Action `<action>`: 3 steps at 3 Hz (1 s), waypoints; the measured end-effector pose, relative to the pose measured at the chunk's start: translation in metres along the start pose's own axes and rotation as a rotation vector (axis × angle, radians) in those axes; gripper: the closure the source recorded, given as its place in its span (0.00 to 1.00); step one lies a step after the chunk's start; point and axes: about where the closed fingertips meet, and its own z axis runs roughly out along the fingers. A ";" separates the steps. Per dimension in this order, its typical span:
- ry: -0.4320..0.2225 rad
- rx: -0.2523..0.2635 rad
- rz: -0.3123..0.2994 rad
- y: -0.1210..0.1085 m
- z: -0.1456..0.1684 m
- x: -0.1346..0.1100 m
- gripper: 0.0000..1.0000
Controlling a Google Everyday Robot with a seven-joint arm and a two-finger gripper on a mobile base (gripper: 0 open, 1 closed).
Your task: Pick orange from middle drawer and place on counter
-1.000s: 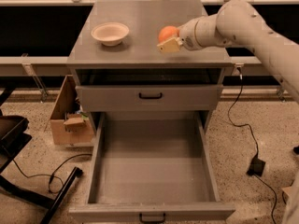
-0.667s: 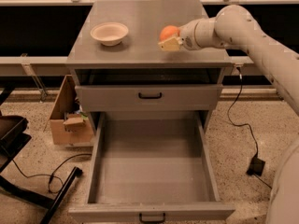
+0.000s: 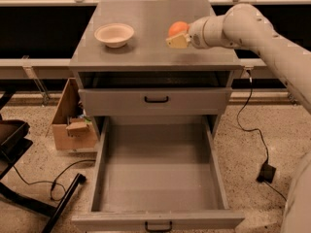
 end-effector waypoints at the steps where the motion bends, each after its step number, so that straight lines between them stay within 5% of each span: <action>1: -0.028 0.038 0.043 -0.010 0.010 -0.015 1.00; 3: -0.059 0.028 0.117 -0.035 0.085 -0.037 1.00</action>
Offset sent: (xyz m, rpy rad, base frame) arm 0.1018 0.0268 0.0360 0.1310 -0.0268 -0.0856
